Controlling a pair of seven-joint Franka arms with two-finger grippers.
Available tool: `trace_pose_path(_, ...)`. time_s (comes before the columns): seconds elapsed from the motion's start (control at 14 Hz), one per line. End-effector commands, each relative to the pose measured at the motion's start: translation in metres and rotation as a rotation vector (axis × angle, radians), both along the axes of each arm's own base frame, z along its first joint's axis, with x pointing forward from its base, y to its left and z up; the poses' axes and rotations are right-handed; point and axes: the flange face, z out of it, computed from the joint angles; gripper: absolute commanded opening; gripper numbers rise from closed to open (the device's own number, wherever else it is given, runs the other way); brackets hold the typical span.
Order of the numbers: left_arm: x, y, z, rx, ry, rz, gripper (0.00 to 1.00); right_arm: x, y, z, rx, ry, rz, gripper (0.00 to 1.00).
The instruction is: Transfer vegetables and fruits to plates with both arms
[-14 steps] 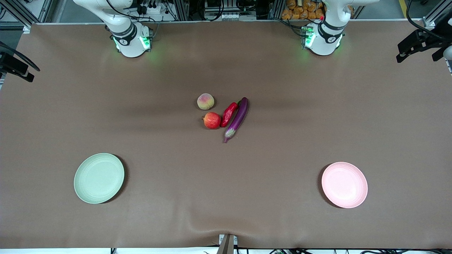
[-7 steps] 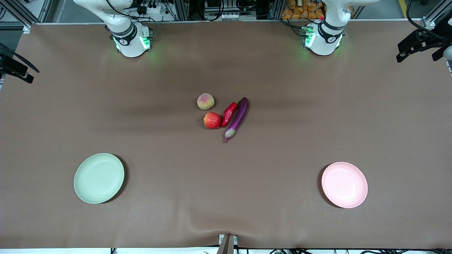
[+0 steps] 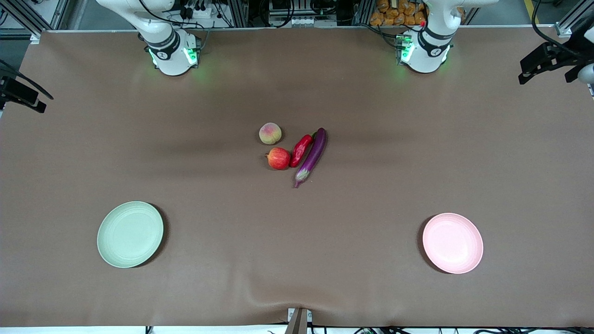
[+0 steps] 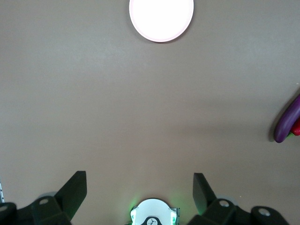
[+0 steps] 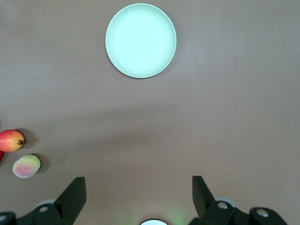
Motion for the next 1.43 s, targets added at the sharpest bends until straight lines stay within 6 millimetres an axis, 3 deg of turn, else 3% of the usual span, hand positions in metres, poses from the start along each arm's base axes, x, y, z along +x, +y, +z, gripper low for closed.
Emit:
trace_pose_path(0.0,0.005,-0.007,-0.007,0.01,0.029,-0.024,1.0,0.007,0.009,-0.004,0.004,0.001,0.025,1.0)
trace_pose_path(0.14,0.01,-0.031,-0.016,0.015,0.046,-0.055,1.0,0.012,0.019,-0.002,0.005,-0.031,0.046,1.0)
trace_pose_path(0.22,0.014,-0.044,-0.024,0.011,0.06,-0.074,1.0,0.018,0.038,-0.009,0.002,-0.024,0.082,1.0)
trace_pose_path(0.36,0.018,-0.086,-0.035,0.007,0.059,-0.139,1.0,0.021,0.067,-0.019,0.005,-0.004,0.133,1.0)
trace_pose_path(0.5,0.022,-0.145,-0.054,-0.025,0.049,-0.128,1.0,0.018,0.104,-0.035,0.007,0.035,0.2,1.0)
trace_pose_path(0.65,0.033,-0.203,-0.095,-0.066,0.07,-0.118,1.0,0.013,0.139,-0.053,0.009,0.074,0.263,1.0)
trace_pose_path(0.86,0.046,-0.268,-0.147,-0.11,0.056,-0.111,1.0,-0.002,0.196,-0.095,0.002,0.122,0.367,1.0)
trace_pose_path(1.08,0.032,-0.344,-0.204,-0.116,0.012,-0.046,1.0,-0.032,0.246,-0.141,-0.003,0.109,0.467,1.0)
trace_pose_path(1.36,0.005,-0.389,-0.287,-0.132,0.01,-0.052,1.0,-0.059,0.307,-0.204,0.001,0.043,0.578,1.0)
